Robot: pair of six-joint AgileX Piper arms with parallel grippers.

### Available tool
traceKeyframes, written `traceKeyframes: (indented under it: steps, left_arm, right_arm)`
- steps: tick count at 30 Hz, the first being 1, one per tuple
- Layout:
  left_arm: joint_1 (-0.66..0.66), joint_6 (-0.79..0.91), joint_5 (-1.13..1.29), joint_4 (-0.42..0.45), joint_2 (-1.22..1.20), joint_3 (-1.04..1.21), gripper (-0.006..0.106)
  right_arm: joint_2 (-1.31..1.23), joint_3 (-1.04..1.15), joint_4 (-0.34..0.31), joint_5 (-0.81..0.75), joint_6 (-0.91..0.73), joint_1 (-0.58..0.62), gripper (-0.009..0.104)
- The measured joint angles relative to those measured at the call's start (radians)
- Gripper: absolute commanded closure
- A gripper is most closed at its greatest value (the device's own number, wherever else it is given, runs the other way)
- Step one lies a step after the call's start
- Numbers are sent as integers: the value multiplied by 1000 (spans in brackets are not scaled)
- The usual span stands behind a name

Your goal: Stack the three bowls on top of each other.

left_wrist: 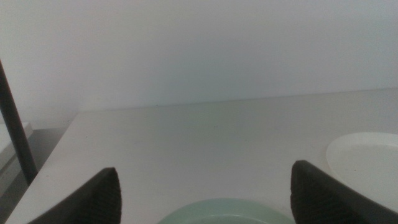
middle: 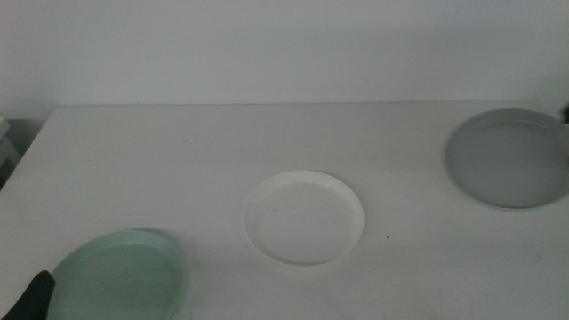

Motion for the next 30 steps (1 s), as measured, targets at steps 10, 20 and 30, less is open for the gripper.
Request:
traceKeyframes:
  steps: [10,20,30]
  left_arm:
    - [0,0,0,0,0,0,-4]
    - [0,0,0,0,0,0,-4]
    - [0,0,0,0,0,0,-4]
  right_arm:
    - [23,-58,11,9,143,353,96]
    - [183,-211,37,4,216,587,96]
    - [293,-236,77,-11,231,643,96]
